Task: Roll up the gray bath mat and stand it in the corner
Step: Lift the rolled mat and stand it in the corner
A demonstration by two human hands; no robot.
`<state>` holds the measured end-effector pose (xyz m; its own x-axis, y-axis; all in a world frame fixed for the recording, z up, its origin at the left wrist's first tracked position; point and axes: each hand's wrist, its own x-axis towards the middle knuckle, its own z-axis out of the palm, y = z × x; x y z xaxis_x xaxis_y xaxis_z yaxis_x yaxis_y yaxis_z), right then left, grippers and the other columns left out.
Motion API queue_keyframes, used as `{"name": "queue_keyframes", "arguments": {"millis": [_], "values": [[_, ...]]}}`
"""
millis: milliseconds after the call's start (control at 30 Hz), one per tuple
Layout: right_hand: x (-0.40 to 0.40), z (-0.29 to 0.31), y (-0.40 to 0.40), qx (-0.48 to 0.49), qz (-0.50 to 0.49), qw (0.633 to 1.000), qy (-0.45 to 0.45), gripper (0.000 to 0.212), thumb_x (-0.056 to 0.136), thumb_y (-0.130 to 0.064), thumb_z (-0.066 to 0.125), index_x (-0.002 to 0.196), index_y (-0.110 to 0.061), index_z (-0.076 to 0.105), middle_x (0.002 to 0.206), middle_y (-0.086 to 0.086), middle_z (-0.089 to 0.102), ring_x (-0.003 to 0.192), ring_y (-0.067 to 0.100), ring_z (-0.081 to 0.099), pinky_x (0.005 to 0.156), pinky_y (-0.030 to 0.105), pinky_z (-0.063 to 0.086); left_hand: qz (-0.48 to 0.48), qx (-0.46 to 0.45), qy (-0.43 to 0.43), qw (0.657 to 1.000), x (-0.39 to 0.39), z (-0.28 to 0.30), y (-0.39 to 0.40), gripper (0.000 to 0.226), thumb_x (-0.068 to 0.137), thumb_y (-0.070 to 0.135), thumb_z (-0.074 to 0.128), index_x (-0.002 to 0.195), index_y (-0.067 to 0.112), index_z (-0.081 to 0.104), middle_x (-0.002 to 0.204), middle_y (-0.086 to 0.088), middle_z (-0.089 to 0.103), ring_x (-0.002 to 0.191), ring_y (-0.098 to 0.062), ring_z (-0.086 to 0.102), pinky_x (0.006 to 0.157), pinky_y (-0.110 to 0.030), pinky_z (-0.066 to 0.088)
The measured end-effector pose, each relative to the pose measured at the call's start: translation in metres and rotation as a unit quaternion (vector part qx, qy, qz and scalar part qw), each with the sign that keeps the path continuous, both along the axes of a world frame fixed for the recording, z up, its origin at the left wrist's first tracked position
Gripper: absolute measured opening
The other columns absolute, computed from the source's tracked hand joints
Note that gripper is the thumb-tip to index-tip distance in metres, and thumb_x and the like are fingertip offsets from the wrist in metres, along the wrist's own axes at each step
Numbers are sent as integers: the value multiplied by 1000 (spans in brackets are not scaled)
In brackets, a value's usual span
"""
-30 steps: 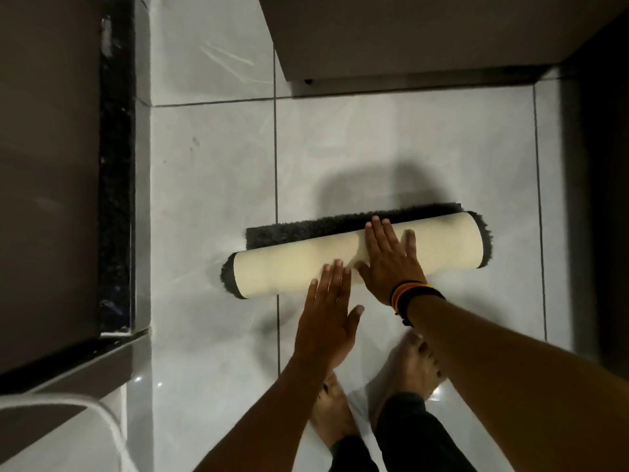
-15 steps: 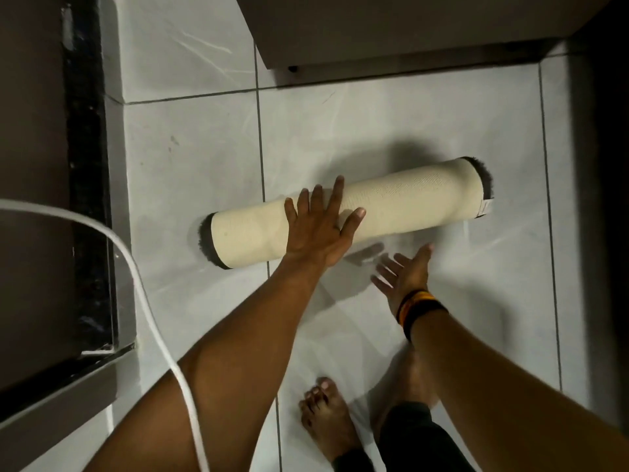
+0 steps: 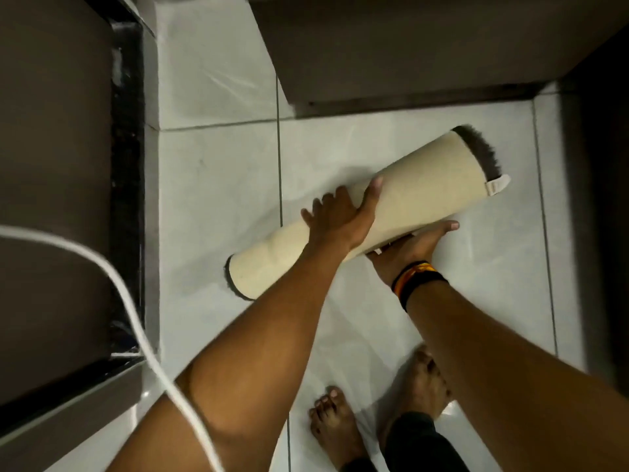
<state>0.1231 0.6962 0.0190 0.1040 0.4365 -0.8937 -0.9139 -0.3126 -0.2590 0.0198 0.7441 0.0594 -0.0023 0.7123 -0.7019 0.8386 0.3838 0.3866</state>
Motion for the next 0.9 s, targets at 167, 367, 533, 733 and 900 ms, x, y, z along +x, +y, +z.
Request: {"name": "queue_keyframes", "arguments": {"millis": [167, 367, 533, 733, 900], "values": [[-32, 107, 34, 86, 167, 979, -81, 107, 68, -98, 7, 146, -37, 48, 152, -3, 52, 137, 23, 48, 119, 53, 34, 214, 46, -131, 967, -41, 102, 20, 89, 85, 91, 4, 152, 45, 41, 159, -3, 49, 147, -34, 43, 124, -56, 29], [-77, 267, 111, 225, 386, 886, -124, 93, 69, -96, 4, 107, -48, 74, 107, -18, 77, 97, -2, 71, 82, 21, 49, 403, 91, -262, 872, -103, 242, 52, 98, 79, 94, 8, 146, 37, 53, 143, 0, 64, 127, -21, 59, 119, -50, 41], [-115, 367, 187, 296, 439, 836, -145, 78, 72, -93, 8, 104, -59, 71, 105, -23, 77, 97, -7, 69, 71, 10, 52, 462, 159, -270, 829, -140, 330, 107, 82, 95, 80, 12, 157, 35, 42, 133, 13, 52, 123, -11, 46, 118, -37, 31], [-156, 377, 274, 281, 442, 835, -165, 80, 61, -95, 11, 98, -50, 65, 92, -23, 74, 97, 4, 63, 108, 41, 41, 451, 213, -297, 814, -171, 338, 187, 70, 106, 64, 17, 157, 26, 45, 136, 10, 53, 127, -10, 46, 110, -28, 32], [-179, 328, 349, 226, 475, 827, -199, 68, 65, -98, -1, 92, -77, 58, 105, -23, 61, 99, 10, 52, 108, 62, 36, 477, 221, -301, 795, -197, 275, 269, 61, 106, 65, 23, 142, 32, 60, 125, 7, 66, 99, 0, 65, 91, -25, 47]]}}
